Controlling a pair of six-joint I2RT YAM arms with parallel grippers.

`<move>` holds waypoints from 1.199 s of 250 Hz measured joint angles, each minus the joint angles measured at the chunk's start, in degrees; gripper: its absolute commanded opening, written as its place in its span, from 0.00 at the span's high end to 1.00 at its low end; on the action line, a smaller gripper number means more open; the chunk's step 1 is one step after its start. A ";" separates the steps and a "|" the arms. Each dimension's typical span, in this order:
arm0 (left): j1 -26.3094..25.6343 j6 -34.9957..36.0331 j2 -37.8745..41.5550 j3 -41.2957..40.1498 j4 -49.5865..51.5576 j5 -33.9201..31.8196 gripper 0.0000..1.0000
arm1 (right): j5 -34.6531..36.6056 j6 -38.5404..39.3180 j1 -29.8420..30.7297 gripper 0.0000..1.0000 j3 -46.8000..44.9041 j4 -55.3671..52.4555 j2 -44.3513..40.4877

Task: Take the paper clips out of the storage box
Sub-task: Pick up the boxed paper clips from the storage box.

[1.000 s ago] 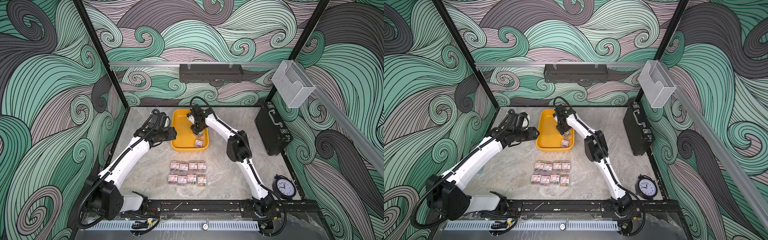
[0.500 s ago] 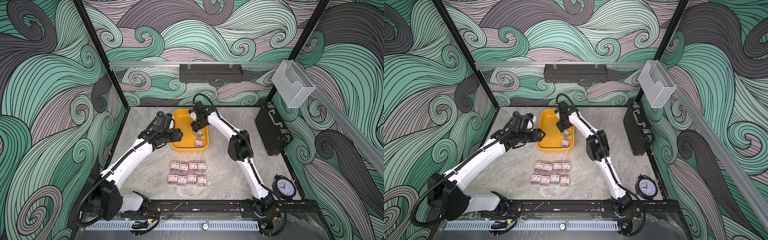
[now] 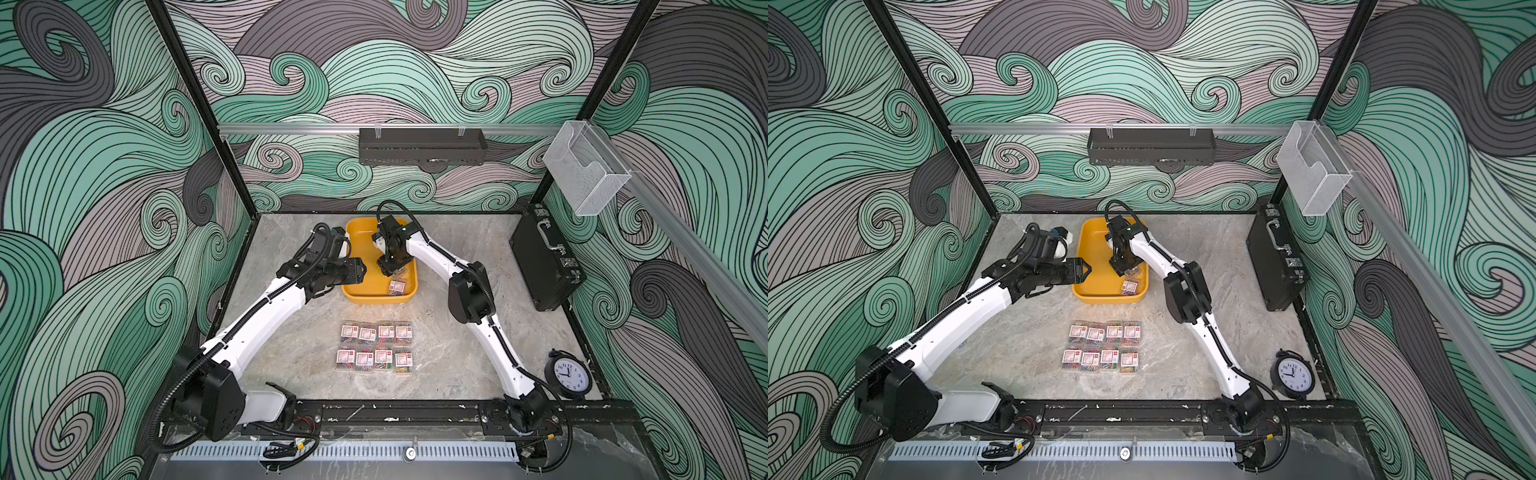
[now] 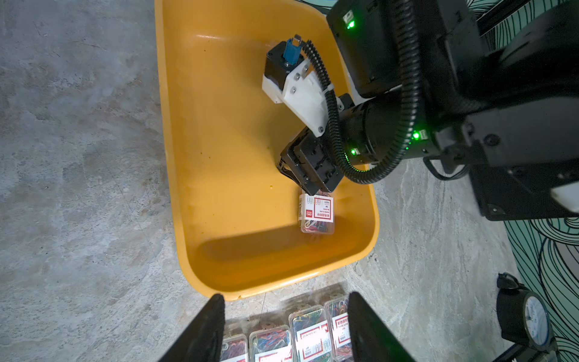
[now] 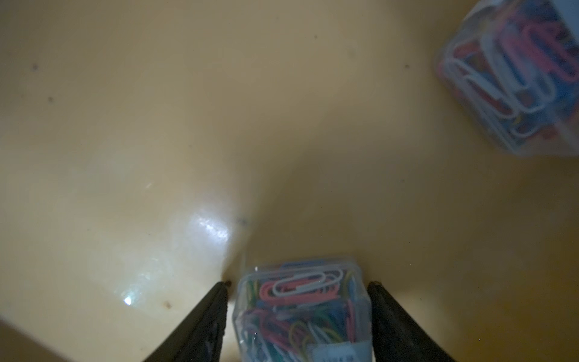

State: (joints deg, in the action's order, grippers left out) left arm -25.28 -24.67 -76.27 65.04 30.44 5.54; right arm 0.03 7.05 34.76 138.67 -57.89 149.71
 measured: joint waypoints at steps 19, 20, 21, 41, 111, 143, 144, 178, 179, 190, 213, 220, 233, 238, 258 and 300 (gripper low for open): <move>0.00 0.00 0.00 0.00 0.00 -0.07 0.39 | 0.04 -0.02 0.00 0.41 0.00 0.04 -0.09; 0.00 0.00 0.00 0.00 0.00 -0.07 0.39 | 0.04 -0.02 0.00 0.41 0.00 0.04 -0.09; 0.00 0.00 0.00 0.00 0.02 -0.09 0.39 | 0.04 0.00 0.00 0.41 0.00 0.04 -0.09; 0.00 0.00 0.00 0.00 0.02 -0.24 0.39 | 0.09 0.13 0.00 0.47 -0.02 0.02 -0.09; 0.00 -0.07 -0.04 -0.17 -0.70 -0.66 0.39 | -0.04 -1.20 -0.31 0.51 0.68 -0.15 -0.11; -0.13 -0.52 -0.28 -1.62 -3.45 -0.63 0.39 | -3.13 -3.74 -1.38 0.53 0.81 0.37 -0.94; -0.13 -0.52 -0.28 -1.64 -3.52 -0.63 0.39 | -3.17 -3.82 -1.40 0.53 0.81 0.37 -0.96; -0.79 -0.81 -1.25 -2.01 -5.75 -0.57 0.39 | -7.72 -7.61 -3.26 0.54 0.81 1.77 -3.63; -0.79 -0.83 -1.25 -2.01 -5.79 -0.59 0.38 | -7.98 -7.82 -3.32 0.55 0.81 1.88 -3.82; -0.81 -0.94 -1.36 -2.01 -6.25 -0.50 0.38 | -9.66 -9.25 -3.82 0.55 0.79 2.62 -5.16; -1.11 -1.29 -1.38 -2.01 -7.23 -0.22 0.37 | -13.51 -12.44 -4.90 0.55 0.31 5.11 -8.52; -1.11 -1.36 -1.40 -2.01 -7.56 -0.15 0.36 | -14.51 -13.53 -5.11 0.55 0.00 6.01 -9.60; -1.14 -1.51 -1.44 -2.01 -8.11 0.02 0.35 | -16.61 -15.47 -5.33 0.55 -0.85 7.87 -11.72; -1.14 -1.55 -1.53 -2.01 -8.33 0.04 0.35 | -17.38 -16.26 -5.38 0.55 -1.29 8.76 -12.48; -1.16 -1.95 -2.08 -2.01 -9.88 0.37 0.35 | -20.92 -20.13 -5.33 0.55 -4.33 13.25 -15.91; -1.25 -2.93 -4.68 -2.01 -15.72 1.42 0.35 | -26.67 -30.36 -4.81 0.55 -15.15 26.32 -22.34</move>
State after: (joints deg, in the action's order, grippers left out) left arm -26.52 -27.59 -80.95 63.02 14.72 6.96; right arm -26.63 -23.31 29.95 123.52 -31.57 127.37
